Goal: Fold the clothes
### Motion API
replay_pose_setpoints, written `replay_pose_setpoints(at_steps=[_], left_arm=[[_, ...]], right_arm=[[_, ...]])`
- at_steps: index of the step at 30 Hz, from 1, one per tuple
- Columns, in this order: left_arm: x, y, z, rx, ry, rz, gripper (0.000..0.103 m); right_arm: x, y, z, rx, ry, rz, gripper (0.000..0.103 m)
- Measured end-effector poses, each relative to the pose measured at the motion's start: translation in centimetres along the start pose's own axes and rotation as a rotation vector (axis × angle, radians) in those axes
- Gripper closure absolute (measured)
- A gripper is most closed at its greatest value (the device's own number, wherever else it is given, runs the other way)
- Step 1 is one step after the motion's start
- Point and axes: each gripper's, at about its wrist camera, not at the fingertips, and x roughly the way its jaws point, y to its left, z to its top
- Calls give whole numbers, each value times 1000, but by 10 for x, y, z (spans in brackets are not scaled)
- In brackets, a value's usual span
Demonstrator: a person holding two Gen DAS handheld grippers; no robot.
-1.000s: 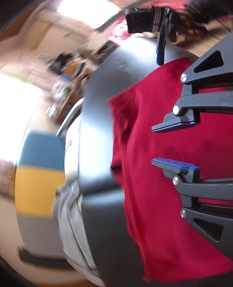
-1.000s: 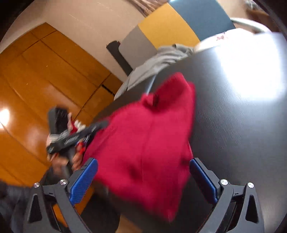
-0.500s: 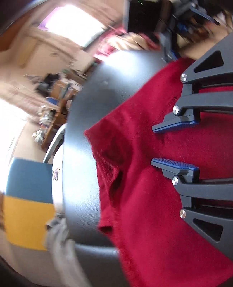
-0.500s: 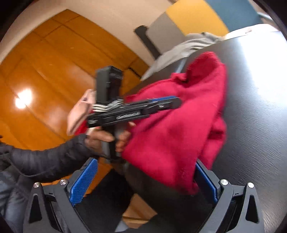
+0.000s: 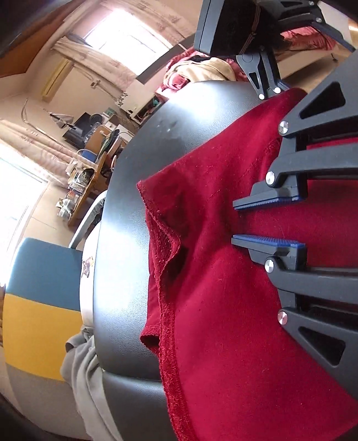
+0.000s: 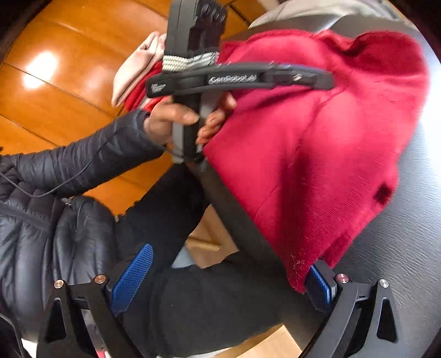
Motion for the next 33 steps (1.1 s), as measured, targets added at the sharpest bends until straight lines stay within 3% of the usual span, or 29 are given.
replay_pose_setpoints(at_steps=[3,5,9,12,18,23,26,29,33], left_arm=[[-4,3,-3,-53,-21,-17,84],[-8,4,-4,-74,-22,-27,84],[-37,11,-8,-156,-61,-15,73],[-71,30,-19,-197,-122,76,73],[-139,91,-62,-423,-208,255,73],[-210,107,-111,-472,-308,310,72],[-251,115,-147,-443,-282,352,68],[-266,124,-174,-439,-234,320,66],[-258,135,-193,-456,-182,215,65]], right_arm=[[-18,-6,-3,105,-109,-72,2],[-15,-3,15,108,-160,-111,0],[-10,5,52,115,-260,-189,0],[-7,10,80,120,-336,-248,0],[2,19,133,127,-479,-358,0],[24,4,148,107,-479,-359,0],[38,-5,158,96,-479,-359,0],[51,-14,167,84,-480,-359,0],[69,-27,180,68,-480,-359,0]])
